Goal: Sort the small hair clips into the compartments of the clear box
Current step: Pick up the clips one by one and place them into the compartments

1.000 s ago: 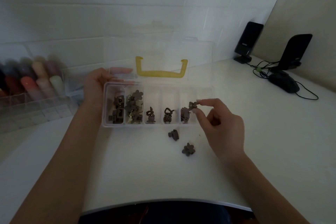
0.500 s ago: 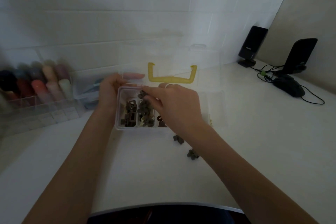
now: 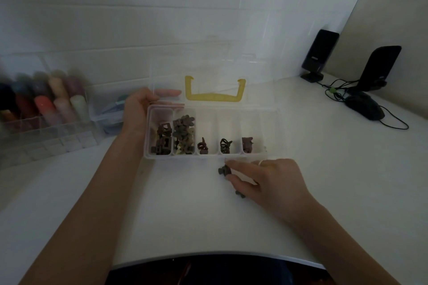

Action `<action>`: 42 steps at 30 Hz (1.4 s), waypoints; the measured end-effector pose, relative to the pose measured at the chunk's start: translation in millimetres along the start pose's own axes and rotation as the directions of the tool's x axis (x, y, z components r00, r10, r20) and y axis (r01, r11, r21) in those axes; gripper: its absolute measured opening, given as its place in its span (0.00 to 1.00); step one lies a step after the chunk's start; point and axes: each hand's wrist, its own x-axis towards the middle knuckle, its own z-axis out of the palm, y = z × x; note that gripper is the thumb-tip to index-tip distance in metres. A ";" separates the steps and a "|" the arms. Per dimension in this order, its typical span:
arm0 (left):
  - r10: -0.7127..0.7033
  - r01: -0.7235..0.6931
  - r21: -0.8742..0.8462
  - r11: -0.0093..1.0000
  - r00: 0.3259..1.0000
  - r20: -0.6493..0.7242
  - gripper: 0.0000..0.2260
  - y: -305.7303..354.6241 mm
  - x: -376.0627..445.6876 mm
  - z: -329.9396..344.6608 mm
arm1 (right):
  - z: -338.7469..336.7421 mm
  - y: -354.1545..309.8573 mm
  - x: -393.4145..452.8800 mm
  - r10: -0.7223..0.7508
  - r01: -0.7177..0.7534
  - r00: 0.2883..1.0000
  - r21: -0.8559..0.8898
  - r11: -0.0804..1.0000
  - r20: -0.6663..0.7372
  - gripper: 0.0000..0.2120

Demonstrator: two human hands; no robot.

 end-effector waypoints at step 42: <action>0.053 -0.053 -0.008 0.999 0.998 0.036 0.17 3.8 -0.4 -6.5 | -1.7 0.2 -8.0 0.095 -0.117 0.968 0.081 0.990 0.233 0.15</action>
